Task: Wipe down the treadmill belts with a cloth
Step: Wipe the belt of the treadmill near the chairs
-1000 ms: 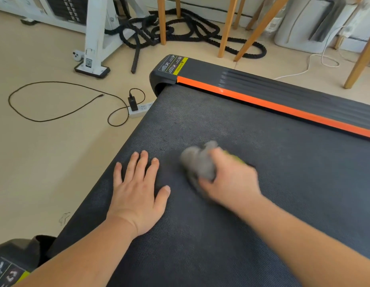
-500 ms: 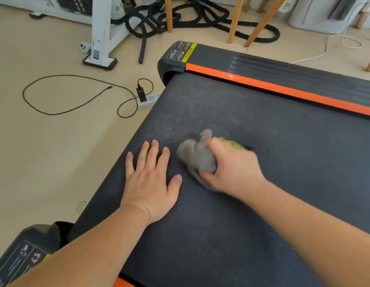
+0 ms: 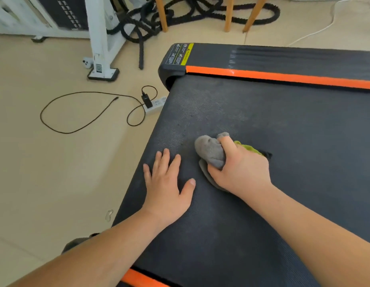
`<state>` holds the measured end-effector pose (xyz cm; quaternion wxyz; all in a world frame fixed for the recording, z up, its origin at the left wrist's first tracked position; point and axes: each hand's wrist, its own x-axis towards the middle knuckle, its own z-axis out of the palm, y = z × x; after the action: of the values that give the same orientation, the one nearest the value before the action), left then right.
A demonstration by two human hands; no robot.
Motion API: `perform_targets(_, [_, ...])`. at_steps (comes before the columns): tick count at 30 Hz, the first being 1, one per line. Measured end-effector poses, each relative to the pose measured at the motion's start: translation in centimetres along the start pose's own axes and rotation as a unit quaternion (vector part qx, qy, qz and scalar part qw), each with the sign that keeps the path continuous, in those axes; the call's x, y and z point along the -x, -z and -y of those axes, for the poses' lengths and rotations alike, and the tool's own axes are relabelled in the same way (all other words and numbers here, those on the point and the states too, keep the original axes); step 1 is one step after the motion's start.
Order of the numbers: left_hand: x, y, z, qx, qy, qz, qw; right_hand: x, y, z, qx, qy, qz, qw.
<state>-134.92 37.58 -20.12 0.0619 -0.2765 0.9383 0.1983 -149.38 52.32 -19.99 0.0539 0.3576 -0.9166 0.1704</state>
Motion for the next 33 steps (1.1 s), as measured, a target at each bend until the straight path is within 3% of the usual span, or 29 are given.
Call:
perform_targets(4, [0.4,1.8,-0.2,0.061,-0.045,0.021,0.997,1.7,0.6,3.4,-0.013,-0.082,0.025,0.996])
perform_targets(7, [0.8,3.6,0.7,0.094,-0.107,0.048,0.989,5.3,0.5,7.9,-0.040,-0.066,0.052,0.996])
perform_targets(13, [5.8,5.7,4.2,0.025,-0.293,0.065,0.954,9.0,0.4,11.5,-0.014,-0.072,0.085,0.994])
perform_targets(15, [8.0,5.5,4.6,-0.005,-0.372,0.055,0.927,8.8,1.8,11.6,-0.037,-0.065,0.155,0.985])
perform_targets(16, [8.5,5.3,4.6,-0.021,-0.389,0.068,0.919,8.4,3.1,11.7,-0.104,-0.040,0.211,0.971])
perform_targets(18, [9.3,5.2,3.9,-0.042,-0.379,0.097,0.919,8.9,6.5,11.9,-0.336,-0.089,0.325,0.880])
perform_targets(20, [9.6,5.4,2.4,-0.080,-0.362,0.076,0.926,10.0,9.8,11.8,-0.465,-0.237,0.309,0.795])
perform_targets(22, [9.4,5.7,1.2,-0.121,-0.316,0.079,0.938,11.3,12.0,11.6,-0.496,-0.394,0.236,0.737])
perform_targets(23, [9.2,6.1,1.0,-0.144,-0.283,0.091,0.944,11.6,12.8,11.8,-0.471,-0.434,0.195,0.743])
perform_targets(25, [8.9,6.6,0.6,-0.174,-0.242,0.110,0.948,11.9,13.6,11.7,-0.348,-0.444,0.167,0.809])
perform_targets(26, [8.9,6.7,0.5,-0.177,-0.228,0.122,0.950,12.0,14.2,12.0,-0.300,-0.426,0.177,0.835])
perform_targets(28, [9.3,7.1,0.5,-0.173,-0.212,0.142,0.951,11.7,15.2,12.4,-0.275,-0.401,0.234,0.842])
perform_targets(30, [9.8,7.1,1.2,-0.217,-0.232,0.116,0.941,11.2,16.3,13.6,-0.277,-0.367,0.316,0.830])
perform_targets(33, [9.3,7.5,2.4,-0.279,-0.344,0.026,0.896,10.6,16.4,14.7,-0.182,-0.276,0.363,0.871])
